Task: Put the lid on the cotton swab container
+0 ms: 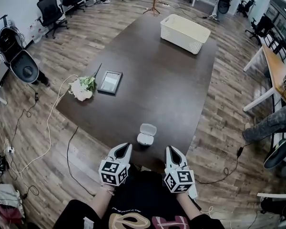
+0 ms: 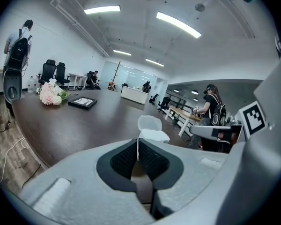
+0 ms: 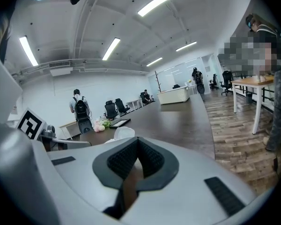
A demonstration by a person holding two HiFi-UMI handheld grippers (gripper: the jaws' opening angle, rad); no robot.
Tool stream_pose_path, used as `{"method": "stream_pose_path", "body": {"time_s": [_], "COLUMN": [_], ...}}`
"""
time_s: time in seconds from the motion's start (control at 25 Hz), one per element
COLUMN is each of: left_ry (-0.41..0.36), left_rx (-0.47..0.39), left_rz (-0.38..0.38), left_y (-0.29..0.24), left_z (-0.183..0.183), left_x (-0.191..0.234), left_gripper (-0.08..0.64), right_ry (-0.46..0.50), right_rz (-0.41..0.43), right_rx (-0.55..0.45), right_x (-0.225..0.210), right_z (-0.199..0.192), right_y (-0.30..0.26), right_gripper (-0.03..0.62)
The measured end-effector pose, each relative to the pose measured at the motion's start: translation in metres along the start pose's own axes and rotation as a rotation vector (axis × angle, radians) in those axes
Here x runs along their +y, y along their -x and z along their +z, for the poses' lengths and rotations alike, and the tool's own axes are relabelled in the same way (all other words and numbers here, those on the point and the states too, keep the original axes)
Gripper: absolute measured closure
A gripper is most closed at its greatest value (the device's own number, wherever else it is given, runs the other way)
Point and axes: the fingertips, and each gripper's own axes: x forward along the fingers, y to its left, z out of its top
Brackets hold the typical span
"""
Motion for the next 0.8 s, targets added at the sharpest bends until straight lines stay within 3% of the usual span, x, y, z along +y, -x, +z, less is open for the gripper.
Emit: {"method": "stream_pose_path", "body": {"time_s": [0.12, 0.28, 0.4, 0.6, 0.8], "left_ry": [-0.012, -0.016, -0.101, -0.328, -0.383], "left_rx": [0.040, 0.092, 0.163, 0.216, 0.302], "left_rz": [-0.022, -0.108, -0.199, -0.313, -0.483], "left_y": [-0.004, -0.016, -0.027, -0.041, -0.055], "left_z": [-0.006, -0.008, -0.013, -0.013, -0.023], "left_x": [0.008, 0.008, 0.001, -0.003, -0.008], "left_gripper": [0.531, 0.388, 0.337, 0.296, 0.278], "right_ry": [-0.006, -0.020, -0.031, -0.042, -0.040], "right_rz": [-0.011, -0.036, -0.051, -0.074, -0.092], "right_rx": [0.010, 0.021, 0.032, 0.029, 0.038], "right_x": [-0.003, -0.009, -0.012, -0.013, -0.015], "right_z": [-0.002, -0.002, -0.002, 0.008, 0.010], "right_y": [-0.003, -0.011, -0.015, -0.026, -0.036], "right_gripper": [0.584, 0.584, 0.584, 0.584, 0.584]}}
